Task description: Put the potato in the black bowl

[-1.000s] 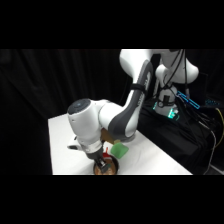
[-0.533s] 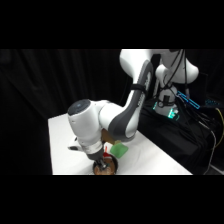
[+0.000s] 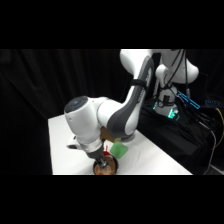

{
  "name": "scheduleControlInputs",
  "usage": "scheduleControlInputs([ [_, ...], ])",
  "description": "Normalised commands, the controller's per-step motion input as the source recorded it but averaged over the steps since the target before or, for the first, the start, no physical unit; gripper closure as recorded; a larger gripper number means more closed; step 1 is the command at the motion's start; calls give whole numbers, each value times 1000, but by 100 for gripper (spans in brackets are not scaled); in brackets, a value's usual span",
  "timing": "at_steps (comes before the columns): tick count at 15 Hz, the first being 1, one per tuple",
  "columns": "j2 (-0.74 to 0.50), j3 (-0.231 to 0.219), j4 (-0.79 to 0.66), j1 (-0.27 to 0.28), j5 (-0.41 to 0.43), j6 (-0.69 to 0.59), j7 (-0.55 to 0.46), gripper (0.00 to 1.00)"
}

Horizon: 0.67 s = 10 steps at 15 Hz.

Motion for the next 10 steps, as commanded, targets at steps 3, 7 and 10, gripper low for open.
scheduleControlInputs([
  [3,-414,-45,-130,65,-78,-312,94,97],
  [7,-424,-63,-193,38,-107,-242,91,97],
  [10,-421,-55,-328,-3,-117,-117,79,97],
])
